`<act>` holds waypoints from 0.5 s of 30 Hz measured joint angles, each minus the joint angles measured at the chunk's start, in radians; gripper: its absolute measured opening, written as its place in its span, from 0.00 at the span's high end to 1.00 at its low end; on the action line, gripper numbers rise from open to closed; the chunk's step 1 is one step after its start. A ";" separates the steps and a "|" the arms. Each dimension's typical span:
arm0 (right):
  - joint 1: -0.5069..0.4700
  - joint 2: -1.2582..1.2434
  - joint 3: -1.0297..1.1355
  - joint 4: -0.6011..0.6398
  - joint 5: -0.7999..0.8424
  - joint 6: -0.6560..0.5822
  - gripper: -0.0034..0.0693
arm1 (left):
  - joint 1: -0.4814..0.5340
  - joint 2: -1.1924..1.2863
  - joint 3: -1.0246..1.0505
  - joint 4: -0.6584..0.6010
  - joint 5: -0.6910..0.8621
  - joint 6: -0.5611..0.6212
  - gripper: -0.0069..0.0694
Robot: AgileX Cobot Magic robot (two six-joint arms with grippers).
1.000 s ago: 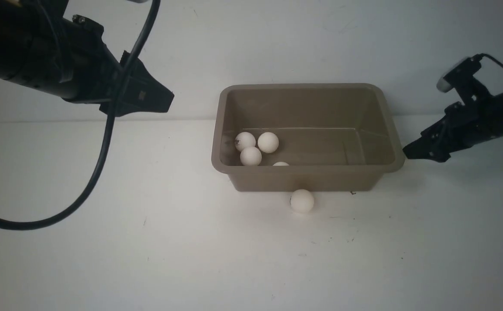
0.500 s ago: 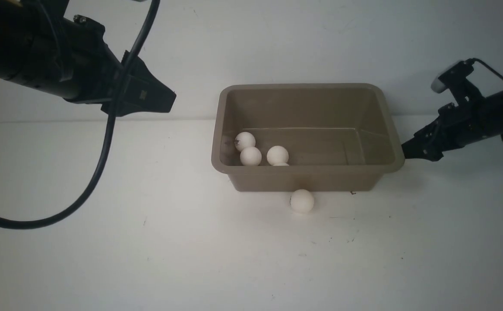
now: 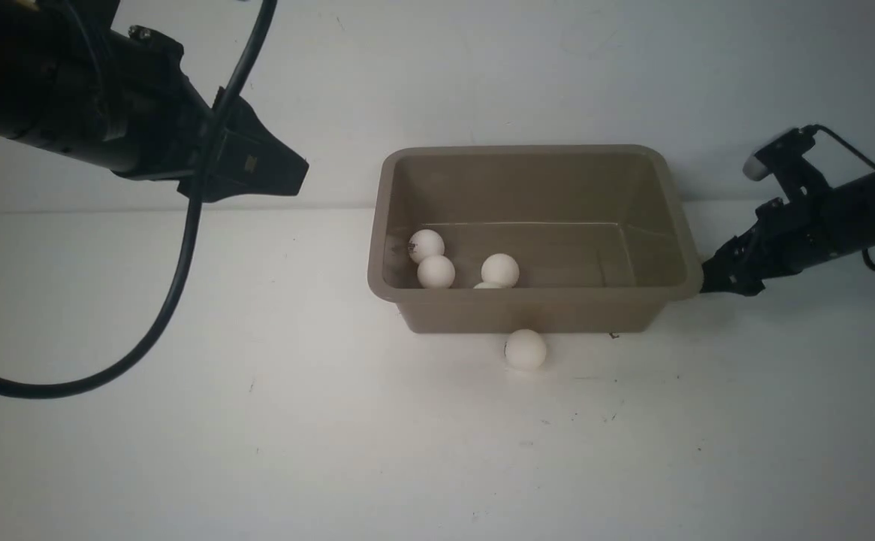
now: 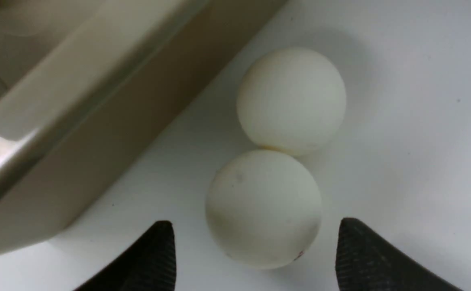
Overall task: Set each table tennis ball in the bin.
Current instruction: Use the right arm to clamp the table tennis ball closest to it
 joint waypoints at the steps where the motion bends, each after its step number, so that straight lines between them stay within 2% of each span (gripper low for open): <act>1: 0.000 0.000 0.000 0.001 -0.005 0.000 0.32 | 0.000 0.000 0.000 0.000 0.000 0.000 0.46; 2: 0.000 0.000 0.000 0.004 -0.006 0.000 0.33 | 0.000 0.000 0.000 0.000 0.000 0.000 0.46; 3: 0.000 0.000 -0.001 0.009 -0.014 0.000 0.41 | 0.000 0.000 0.000 0.000 0.000 0.000 0.46; 4: 0.000 0.000 -0.001 0.009 -0.014 0.000 0.43 | 0.000 0.000 0.000 0.000 0.000 0.000 0.46; 10: 0.000 0.000 -0.001 0.016 -0.031 0.000 0.89 | 0.000 0.000 0.000 0.000 0.000 0.000 0.46; 12: -0.002 -0.002 -0.001 0.015 -0.034 0.000 0.95 | 0.000 0.000 0.000 0.000 0.000 0.000 0.46; 15: -0.018 -0.031 -0.001 0.002 -0.033 0.000 0.97 | 0.000 0.000 0.000 0.000 0.000 0.000 0.46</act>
